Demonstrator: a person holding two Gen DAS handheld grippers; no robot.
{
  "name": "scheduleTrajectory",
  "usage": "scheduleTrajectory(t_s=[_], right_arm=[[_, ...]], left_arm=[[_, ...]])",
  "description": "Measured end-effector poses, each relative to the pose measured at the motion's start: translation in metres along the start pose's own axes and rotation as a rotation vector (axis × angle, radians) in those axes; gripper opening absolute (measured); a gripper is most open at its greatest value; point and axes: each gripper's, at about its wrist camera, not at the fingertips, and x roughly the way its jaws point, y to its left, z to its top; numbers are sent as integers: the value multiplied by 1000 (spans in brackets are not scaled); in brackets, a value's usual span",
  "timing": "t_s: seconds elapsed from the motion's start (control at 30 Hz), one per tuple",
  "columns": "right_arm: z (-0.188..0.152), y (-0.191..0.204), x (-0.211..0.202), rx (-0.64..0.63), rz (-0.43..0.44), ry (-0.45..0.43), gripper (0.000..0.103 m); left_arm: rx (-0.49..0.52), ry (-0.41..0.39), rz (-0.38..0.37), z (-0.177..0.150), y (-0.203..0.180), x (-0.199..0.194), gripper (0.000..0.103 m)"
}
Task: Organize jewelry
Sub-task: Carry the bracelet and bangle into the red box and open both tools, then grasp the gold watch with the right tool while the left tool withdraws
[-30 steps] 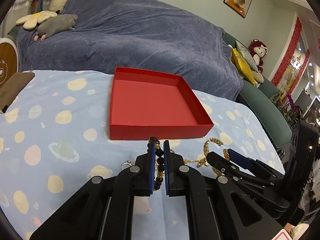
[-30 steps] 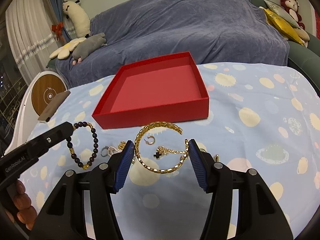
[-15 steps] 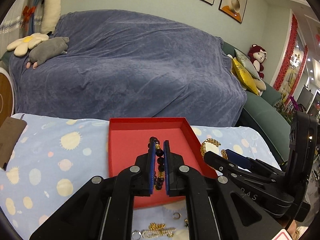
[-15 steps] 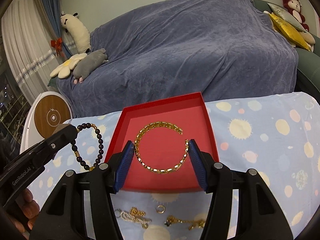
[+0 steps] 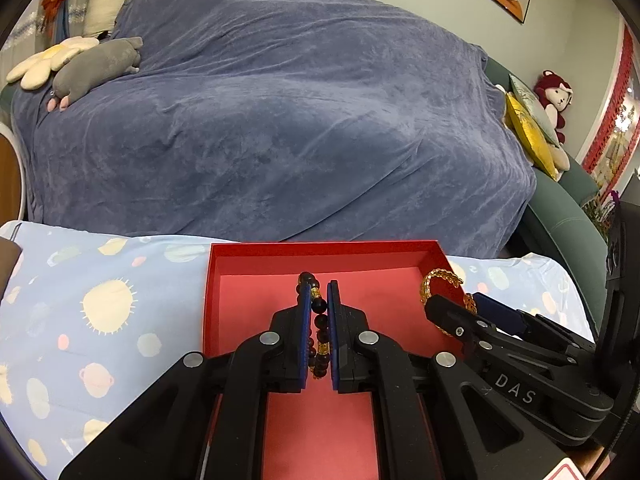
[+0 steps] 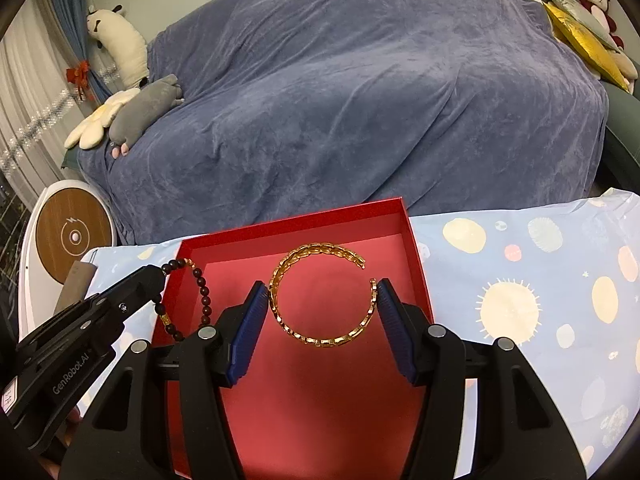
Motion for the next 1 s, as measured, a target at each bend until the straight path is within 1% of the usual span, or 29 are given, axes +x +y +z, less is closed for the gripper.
scheduleTrajectory(t_s=[0.1,0.2,0.23,0.3,0.43,0.47,0.53,0.57,0.63,0.67,0.7,0.73,0.9,1.0], right_arm=[[1,-1,19,-3,-12,35,55],[0,-1,29,-12,-28,47,56],[0,-2,31,-12,-30,44,58],[-1,-3,29,-5,-36,27,65],[-5,-9,14,16,-32,0,67],[-7,-11,7,23,-27,-5,67],[-11,-15,-11,38,-15,-19,67],[-14,-16,-20,44,-8,-25,67],[-21,-20,-42,55,6,-36,68],[-25,-20,-53,57,10,-40,70],[-30,-20,-64,55,10,-49,71],[-36,-20,-76,50,3,-63,72],[-73,-19,-123,28,-27,-110,75],[-97,-20,-140,32,-29,-94,75]], left_arm=[[-5,20,15,2,5,17,5],[-12,41,35,2,8,30,5],[-22,44,49,1,10,32,8],[-33,41,51,0,14,35,9],[-34,32,64,-3,18,29,17],[-29,28,68,-5,18,25,19],[-19,19,69,-9,19,13,27],[-18,14,68,-12,19,4,29],[-26,1,56,-18,20,-16,41],[-30,-2,53,-21,21,-25,44],[-38,-9,49,-26,22,-36,50],[-42,-15,45,-31,22,-47,52],[-22,-33,78,-65,19,-94,53],[-13,-30,103,-91,18,-112,53]])
